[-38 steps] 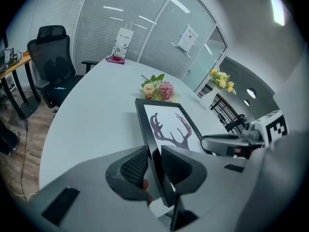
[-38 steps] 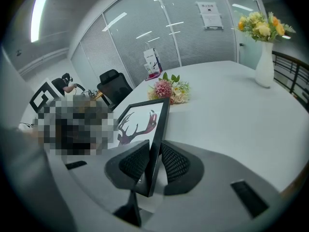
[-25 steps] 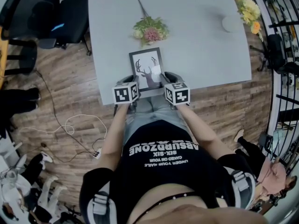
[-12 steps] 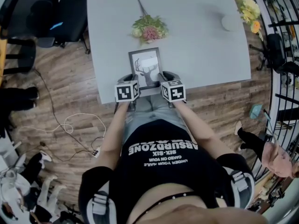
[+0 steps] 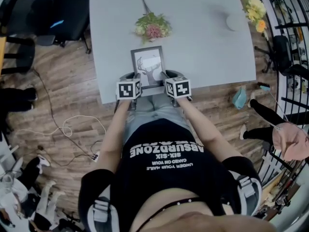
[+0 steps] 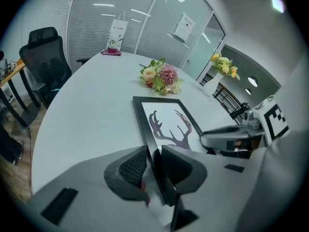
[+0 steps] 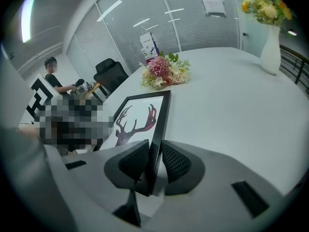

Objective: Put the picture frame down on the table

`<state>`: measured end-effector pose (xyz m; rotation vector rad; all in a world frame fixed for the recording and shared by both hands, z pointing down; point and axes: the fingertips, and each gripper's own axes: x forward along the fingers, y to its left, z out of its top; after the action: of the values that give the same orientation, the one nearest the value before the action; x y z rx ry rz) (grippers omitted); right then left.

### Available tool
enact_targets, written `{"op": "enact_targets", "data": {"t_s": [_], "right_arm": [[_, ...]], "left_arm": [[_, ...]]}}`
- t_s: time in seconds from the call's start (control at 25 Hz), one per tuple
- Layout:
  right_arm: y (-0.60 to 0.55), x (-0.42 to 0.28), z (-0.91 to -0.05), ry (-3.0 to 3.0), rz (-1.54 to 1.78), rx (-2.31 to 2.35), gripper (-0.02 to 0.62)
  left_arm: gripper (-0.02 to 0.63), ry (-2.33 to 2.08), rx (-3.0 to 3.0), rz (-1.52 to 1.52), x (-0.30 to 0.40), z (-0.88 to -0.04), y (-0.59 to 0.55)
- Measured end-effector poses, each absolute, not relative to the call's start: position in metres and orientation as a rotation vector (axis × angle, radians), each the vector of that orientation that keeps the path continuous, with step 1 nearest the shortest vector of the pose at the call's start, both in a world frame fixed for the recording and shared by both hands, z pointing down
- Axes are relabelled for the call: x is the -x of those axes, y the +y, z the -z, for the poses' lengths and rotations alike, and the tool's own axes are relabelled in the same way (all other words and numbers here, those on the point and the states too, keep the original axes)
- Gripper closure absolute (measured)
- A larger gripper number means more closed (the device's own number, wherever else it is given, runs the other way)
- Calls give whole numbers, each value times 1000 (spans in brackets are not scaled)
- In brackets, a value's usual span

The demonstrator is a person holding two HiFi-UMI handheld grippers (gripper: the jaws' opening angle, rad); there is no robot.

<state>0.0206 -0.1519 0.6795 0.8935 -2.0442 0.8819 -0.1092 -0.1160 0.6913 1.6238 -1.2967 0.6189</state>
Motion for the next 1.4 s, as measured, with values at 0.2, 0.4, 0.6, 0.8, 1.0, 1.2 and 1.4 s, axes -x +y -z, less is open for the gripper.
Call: {"op": "enact_targets", "data": {"t_s": [0.2,0.4,0.6,0.8,1.0,1.2,1.4], "right_arm": [[-150,-22,-675,-2059,-849,-890,486],[-155,-28,-656,-2119,-841,-935,466],[-161,-31,-606,-2255,-760,-1010,568],[-148,-24,-558,-2424,-737,-1013,578],[-130,-16,-525,-2510,-769,-981,580],[-114,-13,-500,-2555,-746,-939,580],[-102,-15,-491,-2575,-702,-922,580]], "left_arm": [[503,-1332,-1683,-689,106,-686,-116],[471,-1438,-1693,-627,121,-666,-126],[503,-1556,-1749,-466,132,-605,-133],[577,-1615,-1868,-450,124,-562,-121],[591,-1632,-1933,-301,117,-527,-104],[591,-1646,-1954,-211,112,-502,-91],[591,-1632,-1986,-224,102,-493,-81]]}}
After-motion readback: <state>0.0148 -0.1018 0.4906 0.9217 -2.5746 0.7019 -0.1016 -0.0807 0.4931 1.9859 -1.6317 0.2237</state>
